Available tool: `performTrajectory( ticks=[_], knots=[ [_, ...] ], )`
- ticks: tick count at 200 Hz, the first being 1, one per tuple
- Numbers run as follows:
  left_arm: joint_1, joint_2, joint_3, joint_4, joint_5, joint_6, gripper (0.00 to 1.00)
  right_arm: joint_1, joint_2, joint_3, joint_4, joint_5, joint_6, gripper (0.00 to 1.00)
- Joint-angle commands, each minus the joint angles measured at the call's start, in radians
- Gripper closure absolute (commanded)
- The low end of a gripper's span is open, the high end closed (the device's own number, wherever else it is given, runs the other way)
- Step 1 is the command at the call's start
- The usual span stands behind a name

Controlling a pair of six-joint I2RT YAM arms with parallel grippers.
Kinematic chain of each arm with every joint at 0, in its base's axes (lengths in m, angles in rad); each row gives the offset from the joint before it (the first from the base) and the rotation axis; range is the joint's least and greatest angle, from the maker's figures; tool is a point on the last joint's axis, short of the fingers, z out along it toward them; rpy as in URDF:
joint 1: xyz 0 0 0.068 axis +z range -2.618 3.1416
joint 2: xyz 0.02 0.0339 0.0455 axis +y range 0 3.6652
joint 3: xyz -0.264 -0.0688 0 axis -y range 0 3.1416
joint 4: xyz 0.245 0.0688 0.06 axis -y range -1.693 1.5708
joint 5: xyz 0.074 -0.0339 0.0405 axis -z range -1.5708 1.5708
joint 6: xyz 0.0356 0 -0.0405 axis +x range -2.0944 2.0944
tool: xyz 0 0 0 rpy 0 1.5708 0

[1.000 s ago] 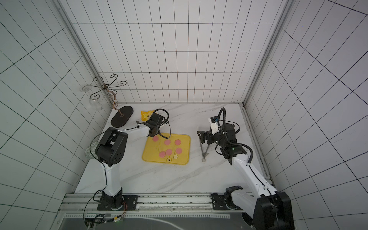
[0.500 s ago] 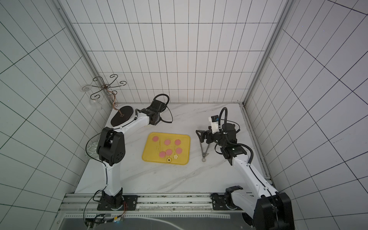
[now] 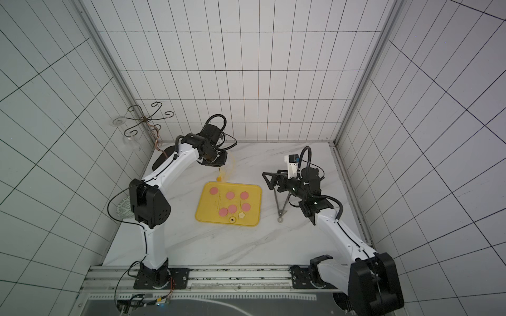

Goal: Put the cookies into a resealable bag to prevent moisture
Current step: Pick up the ziploc bag from the center of the board.

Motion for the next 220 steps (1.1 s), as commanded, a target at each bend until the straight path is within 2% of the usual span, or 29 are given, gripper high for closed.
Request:
performTrajectory(
  ticks=[1, 26, 57, 90, 135, 171, 220],
  knots=[
    [0.003, -0.005, -0.049, 0.007, 0.181, -0.114, 1.0, 0.013, 0.012, 0.018, 0.022, 0.046, 0.031, 0.0],
    [0.011, 0.004, -0.045, 0.003, 0.186, -0.117, 1.0, 0.015, 0.004, 0.039, -0.086, 0.137, 0.011, 0.0],
    [0.022, 0.03, -0.036, 0.009, 0.195, -0.117, 1.0, 0.016, 0.003, 0.063, -0.323, 0.364, 0.007, 0.01],
    [0.031, 0.04, -0.022, 0.023, 0.222, -0.133, 1.0, 0.04, -0.065, -0.009, -0.404, 0.524, -0.03, 0.01],
    [0.064, 0.019, 0.016, 0.052, 0.323, -0.18, 1.0, 0.061, -0.08, -0.091, -0.317, 0.502, -0.008, 0.01],
    [0.091, -0.033, -0.051, 0.169, 0.453, -0.26, 1.0, 0.064, 0.01, -0.055, -0.373, 0.57, -0.022, 0.02],
    [0.103, -0.049, -0.089, 0.262, 0.531, -0.332, 1.0, 0.079, 0.132, -0.036, -0.335, 0.591, -0.034, 0.02]
  ],
)
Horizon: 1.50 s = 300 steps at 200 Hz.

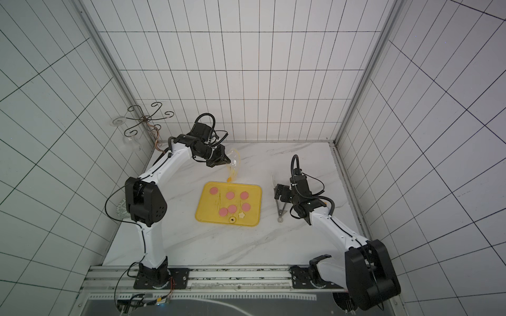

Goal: Put the cookies into a resealable bag to prevent moisture
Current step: Pick up the ziploc bag from the center of the board, then pick up the clamp from the center of the board.

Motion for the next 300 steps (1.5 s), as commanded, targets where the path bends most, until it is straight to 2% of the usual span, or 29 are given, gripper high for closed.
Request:
performTrajectory(
  ticks=[1, 69, 127, 195, 259, 300],
  knots=[
    [0.003, -0.042, -0.017, 0.087, 0.071, -0.057, 1.0, 0.019, 0.034, 0.003, 0.022, 0.045, -0.024, 0.02],
    [0.01, -0.052, -0.034, 0.093, 0.064, -0.046, 1.0, 0.074, 0.145, -0.032, 0.084, 0.12, -0.04, 0.0],
    [0.01, -0.07, -0.057, 0.096, 0.052, -0.035, 1.0, 0.084, 0.245, -0.021, 0.135, 0.159, -0.056, 0.04],
    [0.01, -0.077, -0.08, 0.105, 0.053, -0.029, 1.0, 0.086, 0.346, 0.001, 0.23, 0.226, -0.07, 0.14],
    [0.01, -0.076, -0.095, 0.109, 0.054, -0.021, 1.0, 0.087, 0.382, -0.025, 0.36, 0.237, -0.089, 0.16],
    [0.011, -0.076, -0.102, 0.107, 0.054, -0.017, 1.0, 0.085, 0.366, -0.054, 0.426, 0.243, -0.115, 0.28]
  ],
)
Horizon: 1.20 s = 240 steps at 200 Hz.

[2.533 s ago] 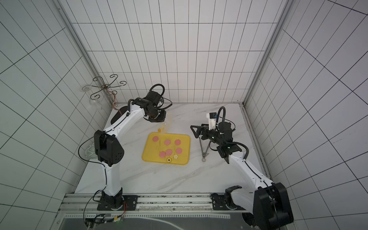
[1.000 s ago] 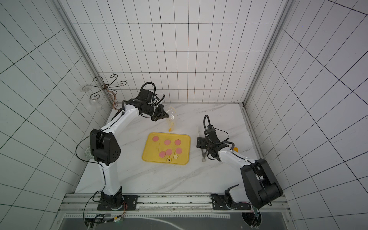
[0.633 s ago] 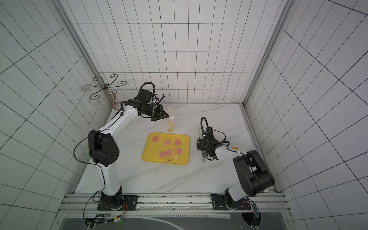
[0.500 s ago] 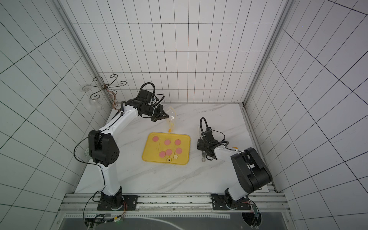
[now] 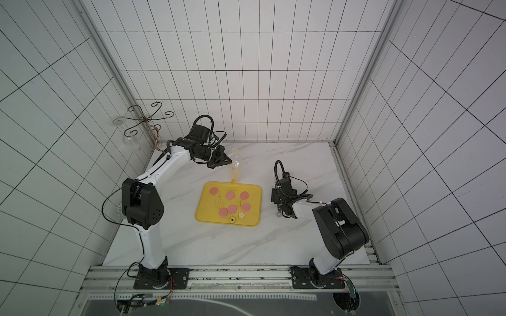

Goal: Put the cookies into a resealable bag to prevent moisture
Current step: Pick up the clamp from the center of the board.

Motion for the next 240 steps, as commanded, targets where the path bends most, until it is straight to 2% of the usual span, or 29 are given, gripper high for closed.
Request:
performTrajectory(
  ticks=[1, 36, 75, 107, 165, 203, 240],
  knots=[
    [0.005, -0.034, -0.01, 0.019, -0.002, 0.014, 1.0, 0.005, -0.017, -0.052, 0.09, 0.023, -0.025, 0.28],
    [0.004, -0.032, -0.019, 0.022, 0.001, 0.015, 1.0, 0.004, -0.018, -0.054, 0.089, 0.0, -0.024, 0.38],
    [0.005, -0.036, -0.022, 0.021, -0.002, 0.02, 1.0, 0.009, -0.108, -0.033, 0.023, -0.008, -0.068, 0.41],
    [0.017, -0.038, -0.029, 0.019, -0.007, 0.023, 1.0, 0.025, -0.195, -0.005, -0.107, -0.089, -0.105, 0.42],
    [0.044, -0.03, -0.011, 0.004, -0.043, 0.043, 1.0, 0.129, -0.325, 0.094, -0.347, -0.267, -0.236, 0.43],
    [0.052, -0.024, -0.007, 0.0, -0.042, 0.054, 1.0, 0.184, -0.291, 0.192, -0.468, -0.35, -0.345, 0.4],
    [0.056, -0.028, -0.009, -0.003, -0.043, 0.06, 1.0, 0.215, -0.221, 0.27, -0.493, -0.392, -0.391, 0.36]
  ],
)
